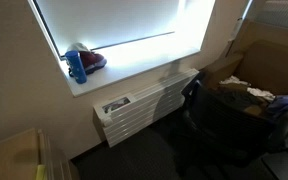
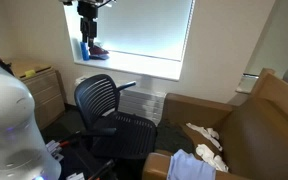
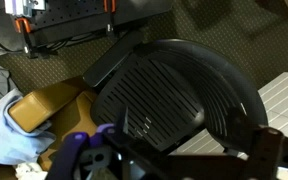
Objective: Put the black cloth on the armchair
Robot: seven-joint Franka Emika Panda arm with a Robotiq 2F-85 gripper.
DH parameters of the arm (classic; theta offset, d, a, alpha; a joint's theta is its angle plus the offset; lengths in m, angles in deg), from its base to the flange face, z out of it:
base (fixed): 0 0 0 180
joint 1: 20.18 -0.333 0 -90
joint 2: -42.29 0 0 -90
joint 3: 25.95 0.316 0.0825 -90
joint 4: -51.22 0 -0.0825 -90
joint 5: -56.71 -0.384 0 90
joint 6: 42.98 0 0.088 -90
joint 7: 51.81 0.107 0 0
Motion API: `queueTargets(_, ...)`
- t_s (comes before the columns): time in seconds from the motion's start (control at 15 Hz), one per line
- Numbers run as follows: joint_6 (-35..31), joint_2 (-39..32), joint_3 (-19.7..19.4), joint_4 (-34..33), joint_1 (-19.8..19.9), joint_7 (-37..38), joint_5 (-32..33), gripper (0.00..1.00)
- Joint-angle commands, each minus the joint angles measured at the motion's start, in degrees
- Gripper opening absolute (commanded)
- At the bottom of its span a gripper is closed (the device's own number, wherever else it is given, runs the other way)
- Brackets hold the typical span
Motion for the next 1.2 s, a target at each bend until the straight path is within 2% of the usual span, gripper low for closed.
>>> queueTargets(0.0,0.1,0.0,0.0,-0.1,0.0,0.0,0.0,1.0)
queueTargets(0.07,-9.3,-2.3,1.0,3.5,3.2,3.6,4.4,1.0)
queueTargets(0.13,-13.5,-2.1,0.3,6.2,4.0,2.2,7.8,1.0)
queueTargets(0.4,-30.7,-2.2,-2.8,18.4,7.7,10.8,11.1,1.0)
queueTargets(0.47,-33.1,-3.1,-4.3,20.5,8.5,11.7,10.3,1.0)
queueTargets(0.6,-33.4,-3.8,-8.7,22.0,8.1,9.4,4.6,1.0)
queueTargets(0.67,-31.3,-4.4,-6.6,19.6,7.6,10.3,7.9,1.0)
queueTargets(0.87,-31.5,-4.8,-7.5,19.7,7.7,9.9,7.7,1.0)
queueTargets(0.93,-34.4,-3.6,-4.5,21.6,9.7,15.5,13.0,1.0)
queueTargets(1.0,-36.3,-5.3,-4.2,21.9,11.4,18.8,15.9,1.0)
queueTargets(1.13,-41.2,-8.0,-6.7,24.0,13.1,22.6,17.3,1.0)
